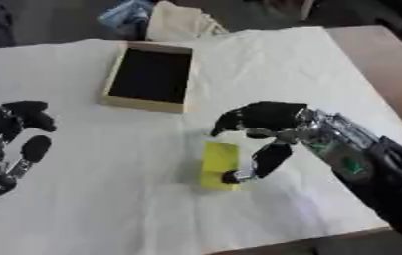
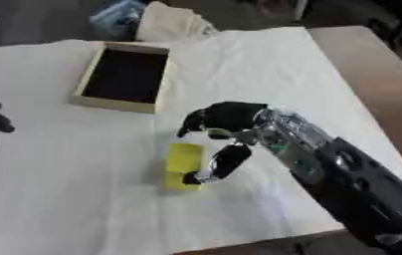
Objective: Pick up objects on the table and place them in the box.
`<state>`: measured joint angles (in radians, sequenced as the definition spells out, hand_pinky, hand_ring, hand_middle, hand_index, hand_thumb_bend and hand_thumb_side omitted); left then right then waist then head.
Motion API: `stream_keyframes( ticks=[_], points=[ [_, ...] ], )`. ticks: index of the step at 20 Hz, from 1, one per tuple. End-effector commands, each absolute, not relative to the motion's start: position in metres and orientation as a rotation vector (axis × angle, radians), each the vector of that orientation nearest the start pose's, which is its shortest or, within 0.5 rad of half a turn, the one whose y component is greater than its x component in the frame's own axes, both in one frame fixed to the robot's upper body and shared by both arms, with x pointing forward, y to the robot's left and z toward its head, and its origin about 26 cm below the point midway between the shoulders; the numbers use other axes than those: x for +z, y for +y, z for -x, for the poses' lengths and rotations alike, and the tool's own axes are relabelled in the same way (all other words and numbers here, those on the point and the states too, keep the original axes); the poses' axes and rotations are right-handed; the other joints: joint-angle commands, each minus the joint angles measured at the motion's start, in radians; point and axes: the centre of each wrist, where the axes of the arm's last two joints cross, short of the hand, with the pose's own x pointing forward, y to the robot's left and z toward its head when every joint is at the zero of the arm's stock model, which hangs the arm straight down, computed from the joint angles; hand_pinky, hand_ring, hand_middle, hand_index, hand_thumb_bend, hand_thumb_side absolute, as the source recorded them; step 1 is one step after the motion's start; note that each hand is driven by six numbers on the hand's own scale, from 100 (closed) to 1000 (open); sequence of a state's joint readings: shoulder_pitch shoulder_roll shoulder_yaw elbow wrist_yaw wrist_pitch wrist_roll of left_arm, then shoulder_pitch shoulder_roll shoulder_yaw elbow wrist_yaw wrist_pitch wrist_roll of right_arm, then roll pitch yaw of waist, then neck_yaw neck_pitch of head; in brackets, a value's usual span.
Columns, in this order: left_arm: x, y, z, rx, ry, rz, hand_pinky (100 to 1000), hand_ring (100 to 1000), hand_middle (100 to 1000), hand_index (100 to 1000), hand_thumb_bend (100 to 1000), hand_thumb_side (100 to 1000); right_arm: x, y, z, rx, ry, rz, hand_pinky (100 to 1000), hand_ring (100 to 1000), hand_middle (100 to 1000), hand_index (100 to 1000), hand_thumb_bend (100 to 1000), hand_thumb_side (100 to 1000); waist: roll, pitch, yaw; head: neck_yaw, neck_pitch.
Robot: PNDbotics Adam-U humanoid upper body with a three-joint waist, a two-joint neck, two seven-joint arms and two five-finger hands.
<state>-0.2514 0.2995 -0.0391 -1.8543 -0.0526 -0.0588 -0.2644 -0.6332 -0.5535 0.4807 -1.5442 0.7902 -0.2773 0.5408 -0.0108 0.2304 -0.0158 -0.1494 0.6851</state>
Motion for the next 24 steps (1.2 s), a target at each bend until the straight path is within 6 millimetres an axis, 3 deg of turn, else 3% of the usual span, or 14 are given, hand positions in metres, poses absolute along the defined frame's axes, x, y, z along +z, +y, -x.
stream_keyframes(
  ticks=[1, 6, 12, 19, 24],
  points=[
    [0.156, 0.263, -0.313, -0.685, -2.078, -0.041, 857, 644, 593, 788, 545, 579, 0.166, -0.213, -0.382, -2.882, 2.024, -0.904, 757, 784, 835, 884, 479, 792, 0.002, -0.017, 0.0, -0.003, -0.001],
    [0.156, 0.262, -0.313, -0.686, -2.078, -0.039, 857, 644, 593, 788, 544, 579, 0.164, -0.215, -0.383, -2.873, 2.034, -0.915, 753, 780, 830, 833, 398, 675, 0.003, -0.017, 0.001, -0.006, -0.001],
    [0.157, 0.262, -0.313, -0.686, -2.083, -0.038, 856, 644, 593, 787, 546, 577, 0.176, -0.221, -0.381, -2.81, 2.086, -0.945, 748, 772, 819, 699, 323, 564, 0.003, -0.018, 0.002, -0.008, -0.002],
    [0.159, 0.261, -0.313, -0.687, -2.094, -0.029, 855, 643, 592, 787, 547, 574, 0.214, -0.239, -0.37, -2.687, 2.202, -1.002, 746, 766, 813, 674, 310, 553, 0.002, -0.02, 0.011, -0.008, -0.006],
    [0.165, 0.257, -0.314, -0.699, -2.116, -0.004, 854, 643, 592, 785, 549, 568, 0.244, -0.257, -0.359, -2.608, 2.244, -1.103, 751, 769, 815, 678, 319, 550, 0.001, -0.016, 0.044, -0.023, -0.015]
  ],
)
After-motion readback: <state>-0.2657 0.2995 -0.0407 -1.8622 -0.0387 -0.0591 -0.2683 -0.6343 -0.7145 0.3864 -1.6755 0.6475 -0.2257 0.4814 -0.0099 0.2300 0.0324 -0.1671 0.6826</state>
